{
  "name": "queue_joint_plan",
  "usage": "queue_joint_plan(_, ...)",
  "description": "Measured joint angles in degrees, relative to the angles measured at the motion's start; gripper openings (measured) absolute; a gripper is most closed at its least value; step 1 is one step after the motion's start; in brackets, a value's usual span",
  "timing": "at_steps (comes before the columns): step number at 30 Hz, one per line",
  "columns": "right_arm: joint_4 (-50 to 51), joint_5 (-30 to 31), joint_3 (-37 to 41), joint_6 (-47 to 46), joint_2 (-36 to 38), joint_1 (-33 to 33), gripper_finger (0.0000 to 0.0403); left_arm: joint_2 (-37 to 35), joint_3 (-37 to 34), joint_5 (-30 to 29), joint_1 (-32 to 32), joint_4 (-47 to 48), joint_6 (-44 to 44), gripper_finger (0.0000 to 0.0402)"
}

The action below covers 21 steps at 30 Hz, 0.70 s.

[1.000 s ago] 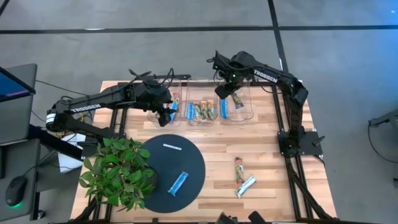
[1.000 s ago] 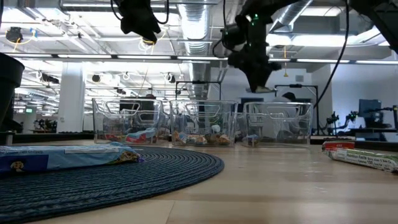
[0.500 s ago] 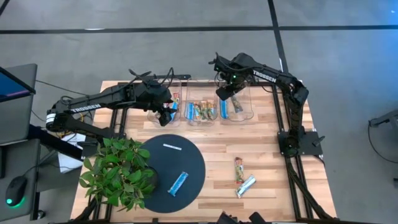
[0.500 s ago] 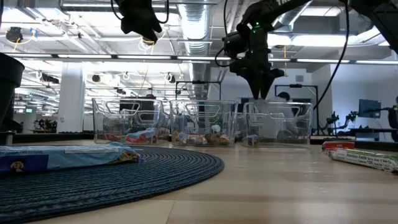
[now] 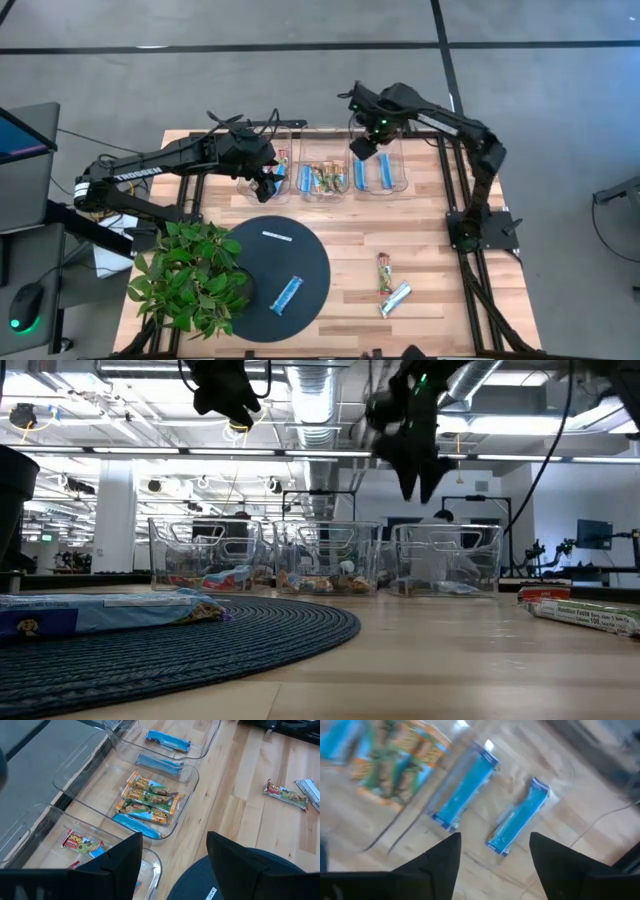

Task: Pick and place Granola Bars by type
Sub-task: Put the blue granola bar into the right transparent bin

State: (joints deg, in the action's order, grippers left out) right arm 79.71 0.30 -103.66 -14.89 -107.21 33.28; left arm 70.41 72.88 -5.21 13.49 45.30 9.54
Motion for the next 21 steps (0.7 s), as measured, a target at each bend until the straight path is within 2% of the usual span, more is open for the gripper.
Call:
queue_joint_plan(9, -0.49, 0.00, -0.08, 4.34, 19.54, -7.02, 0.0219, 0.00, 0.00, 0.00, 0.00, 0.02, -0.07, 0.0215)
queue_joint_plan(15, 0.17, 0.43, -0.11, -4.11, 29.93, -17.89, 0.0213, 0.00, 0.00, 0.00, -0.01, -0.13, -0.64, 0.0215)
queue_joint_plan(21, 5.47, 12.04, -0.11, -17.40, 31.69, -35.68, 0.0206, 0.00, 0.00, 0.02, -0.01, -2.24, -1.27, 0.0215)
